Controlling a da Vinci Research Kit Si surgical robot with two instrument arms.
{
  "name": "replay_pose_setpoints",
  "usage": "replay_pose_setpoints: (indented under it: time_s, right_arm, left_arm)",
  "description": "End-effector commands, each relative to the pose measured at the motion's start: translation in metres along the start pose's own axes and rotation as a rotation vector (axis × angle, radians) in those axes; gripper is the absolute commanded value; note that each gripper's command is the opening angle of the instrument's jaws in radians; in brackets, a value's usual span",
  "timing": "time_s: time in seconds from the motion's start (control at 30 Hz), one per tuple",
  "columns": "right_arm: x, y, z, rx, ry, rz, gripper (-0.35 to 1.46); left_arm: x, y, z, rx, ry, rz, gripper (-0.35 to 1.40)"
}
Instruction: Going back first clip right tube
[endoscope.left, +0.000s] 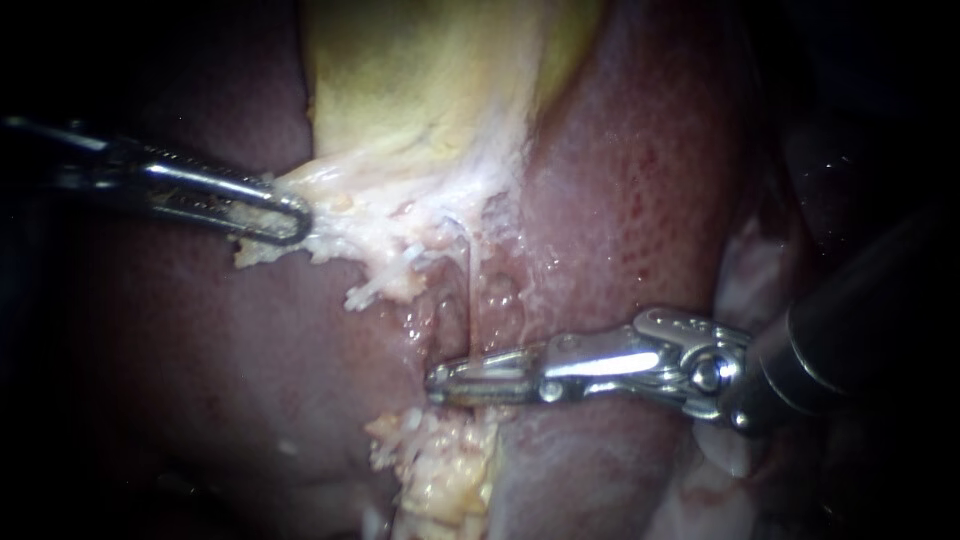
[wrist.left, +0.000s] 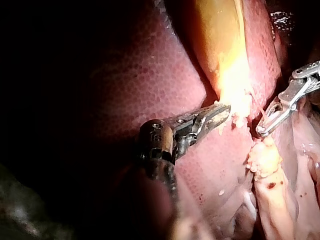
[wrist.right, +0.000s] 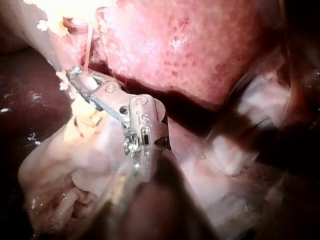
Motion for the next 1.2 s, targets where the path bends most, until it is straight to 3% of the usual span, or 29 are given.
replay_pose_setpoints:
  time_s: [0.03,0.07,0.2,0.33,0.53,0.77,0.87,1.0,1.2]
  right_arm:
    - [-0.0001,0.0000,0.0000,-0.001,-0.003,0.000,-0.35]
    - [-0.0001,0.0001,0.0001,-0.001,-0.003,0.000,-0.22]
    - [-0.0001,0.0006,0.0004,-0.001,-0.004,-0.156,0.21]
    - [0.0001,0.0019,0.0008,-0.021,0.007,-0.222,0.42]
    - [0.0002,0.0038,0.0004,-0.131,0.067,-0.315,0.50]
    - [0.0001,0.0048,-0.0010,-0.150,0.071,-0.375,0.50]
    - [-0.0002,0.0045,-0.0018,-0.146,0.064,-0.435,0.50]
    - [-0.0005,0.0035,-0.0040,-0.150,0.046,-0.587,0.50]
    - [0.0004,0.0020,-0.0080,-0.171,0.035,-0.731,0.50]
  left_arm:
    - [0.0000,0.0000,0.0000,0.000,0.000,0.000,-0.35]
    - [0.0000,0.0000,0.0000,0.000,0.000,0.000,-0.35]
    - [0.0000,0.0000,0.0000,0.000,0.000,0.000,-0.35]
    - [0.0000,0.0000,0.0000,0.000,0.000,0.000,-0.35]
    - [0.0000,0.0000,0.0000,0.000,0.000,0.000,-0.35]
    - [-0.0001,0.0000,-0.0001,0.000,0.000,0.001,-0.35]
    - [-0.0001,0.0000,-0.0001,-0.001,0.000,0.001,-0.35]
    - [-0.0002,0.0000,-0.0002,-0.001,-0.001,0.001,-0.35]
    - [-0.0002,0.0000,-0.0003,-0.001,-0.001,0.001,-0.35]
